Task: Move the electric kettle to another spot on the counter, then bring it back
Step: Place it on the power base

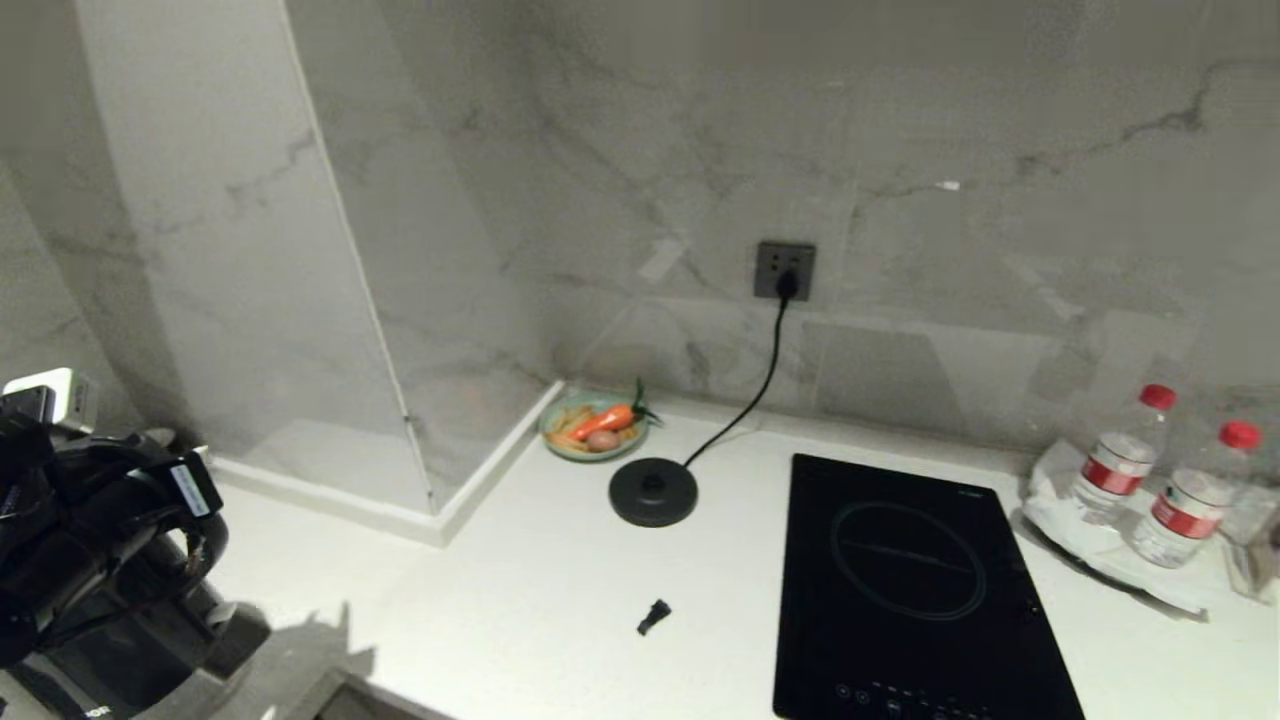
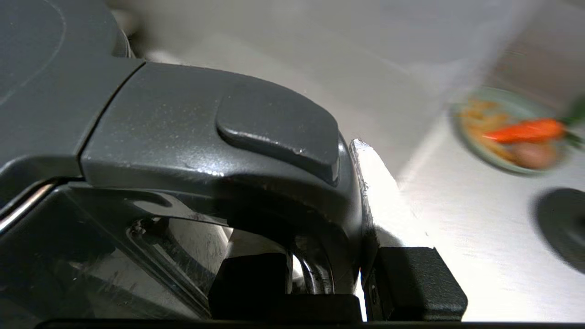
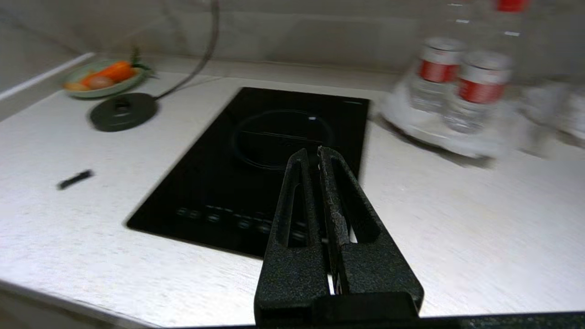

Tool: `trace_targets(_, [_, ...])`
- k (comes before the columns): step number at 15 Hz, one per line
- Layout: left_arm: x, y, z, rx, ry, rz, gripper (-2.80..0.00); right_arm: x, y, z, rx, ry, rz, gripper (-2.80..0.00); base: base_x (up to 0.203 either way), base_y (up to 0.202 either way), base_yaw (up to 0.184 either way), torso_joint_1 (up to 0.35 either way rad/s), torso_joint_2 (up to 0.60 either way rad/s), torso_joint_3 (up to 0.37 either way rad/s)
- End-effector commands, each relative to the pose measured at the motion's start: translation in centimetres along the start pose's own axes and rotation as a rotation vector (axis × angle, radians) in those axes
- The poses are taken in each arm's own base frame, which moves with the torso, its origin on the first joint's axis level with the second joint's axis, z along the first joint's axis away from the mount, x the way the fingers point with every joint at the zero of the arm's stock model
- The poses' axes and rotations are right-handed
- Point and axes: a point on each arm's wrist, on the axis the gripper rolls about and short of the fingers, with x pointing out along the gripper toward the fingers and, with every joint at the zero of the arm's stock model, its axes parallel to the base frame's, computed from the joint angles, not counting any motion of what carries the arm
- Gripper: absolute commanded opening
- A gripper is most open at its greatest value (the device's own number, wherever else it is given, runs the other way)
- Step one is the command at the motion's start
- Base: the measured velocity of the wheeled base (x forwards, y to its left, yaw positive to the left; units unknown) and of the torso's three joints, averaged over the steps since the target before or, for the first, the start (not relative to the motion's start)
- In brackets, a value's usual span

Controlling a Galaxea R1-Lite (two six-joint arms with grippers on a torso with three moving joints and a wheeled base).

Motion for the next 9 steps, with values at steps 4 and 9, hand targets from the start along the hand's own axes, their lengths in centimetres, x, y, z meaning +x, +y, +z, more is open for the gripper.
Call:
trace_targets(4, [-0.16,0.04,0.00,-0.002,-0.005,0.002,-2.80,0.00,0.00,0.00,-0.001,0.000,0.000,-2.80,0.002,0.005,-0.170,0.000,0.01,0.001])
trace_targets(9, [-0.69,-0.04,-0.35,0.001,0.003,-0.007,-2.80,0.00,0.00,0.00,-0.001,0.000,0.000,-2.80,0.001,0.002,-0.045,0.001,0.00,0.003])
